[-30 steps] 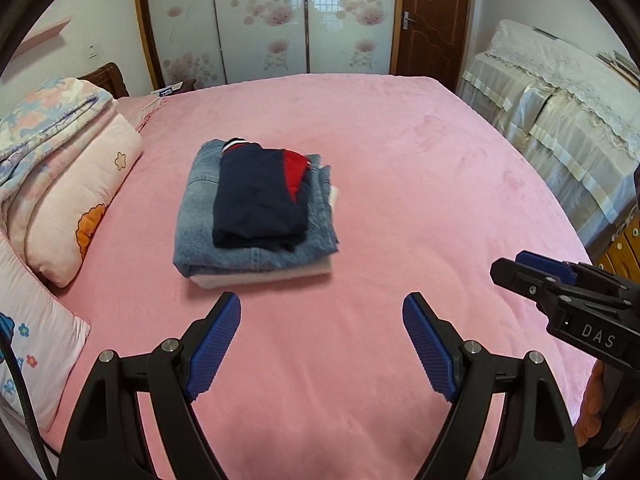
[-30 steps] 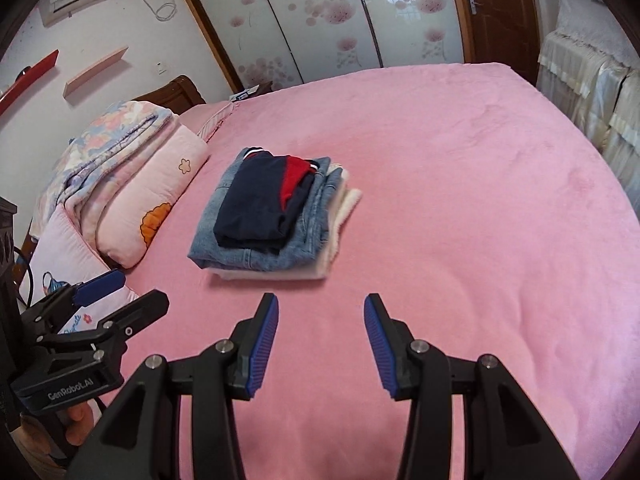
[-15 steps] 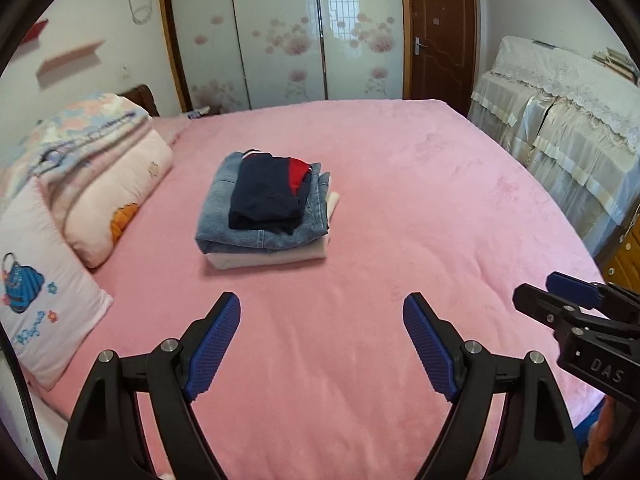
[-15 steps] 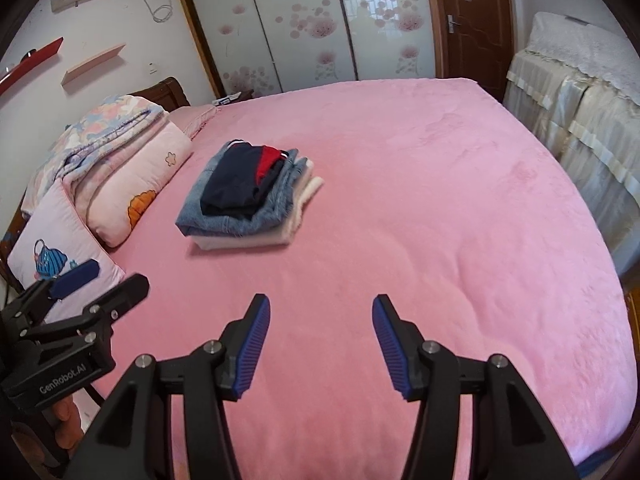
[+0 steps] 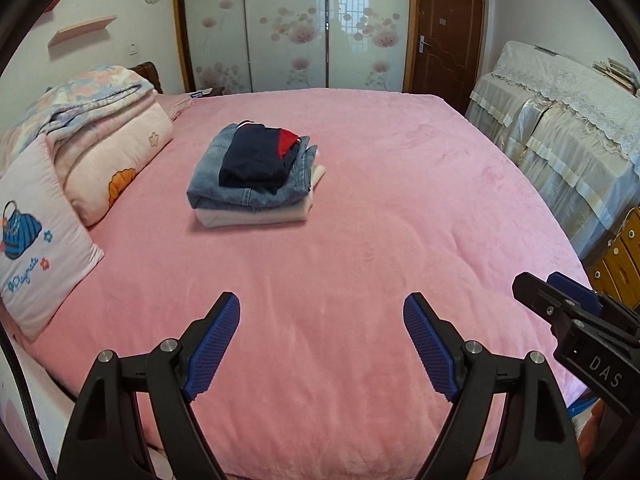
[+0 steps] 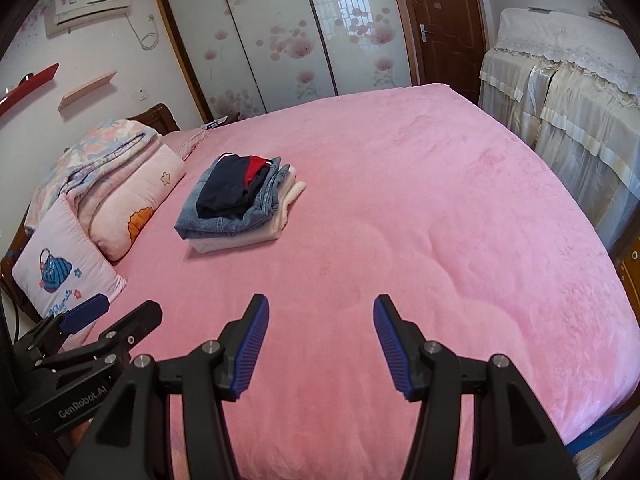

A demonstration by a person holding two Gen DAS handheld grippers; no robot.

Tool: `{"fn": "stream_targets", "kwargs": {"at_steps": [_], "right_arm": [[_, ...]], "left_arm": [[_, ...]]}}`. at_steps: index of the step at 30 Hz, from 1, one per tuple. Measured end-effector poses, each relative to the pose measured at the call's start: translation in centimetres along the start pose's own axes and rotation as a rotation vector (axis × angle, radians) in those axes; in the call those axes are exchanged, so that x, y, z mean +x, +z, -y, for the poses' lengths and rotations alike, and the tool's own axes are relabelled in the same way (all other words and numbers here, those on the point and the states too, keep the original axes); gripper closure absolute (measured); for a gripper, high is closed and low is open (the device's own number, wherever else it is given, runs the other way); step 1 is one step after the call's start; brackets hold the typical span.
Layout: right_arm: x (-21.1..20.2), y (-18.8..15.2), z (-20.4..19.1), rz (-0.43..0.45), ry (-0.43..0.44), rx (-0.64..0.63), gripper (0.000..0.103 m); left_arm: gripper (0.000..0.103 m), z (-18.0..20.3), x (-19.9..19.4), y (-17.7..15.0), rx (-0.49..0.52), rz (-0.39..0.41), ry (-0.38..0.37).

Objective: Fold large clothes

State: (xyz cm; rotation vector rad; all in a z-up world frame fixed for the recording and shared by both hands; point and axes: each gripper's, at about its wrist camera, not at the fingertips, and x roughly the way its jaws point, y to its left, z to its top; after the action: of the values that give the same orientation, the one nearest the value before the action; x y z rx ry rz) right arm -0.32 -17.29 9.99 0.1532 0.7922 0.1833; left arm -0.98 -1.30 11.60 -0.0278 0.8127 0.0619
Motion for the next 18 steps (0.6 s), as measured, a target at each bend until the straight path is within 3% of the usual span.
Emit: {"fn": "stream_targets", "kwargs": {"at_steps": [5,18], "right_arm": [[-0.1,-1.7,-0.2,-0.015,-0.002,-0.027,0.048],[-0.8,-3.9,-1.5,-0.036,-0.016,-0.090,0.047]], "left_arm": [[0.020,0.0,-0.3,-2.0,-0.021,-0.017,-0.001],[0.020,0.7,-0.6,-3.4,-0.015,-0.053,-0.002]]}}
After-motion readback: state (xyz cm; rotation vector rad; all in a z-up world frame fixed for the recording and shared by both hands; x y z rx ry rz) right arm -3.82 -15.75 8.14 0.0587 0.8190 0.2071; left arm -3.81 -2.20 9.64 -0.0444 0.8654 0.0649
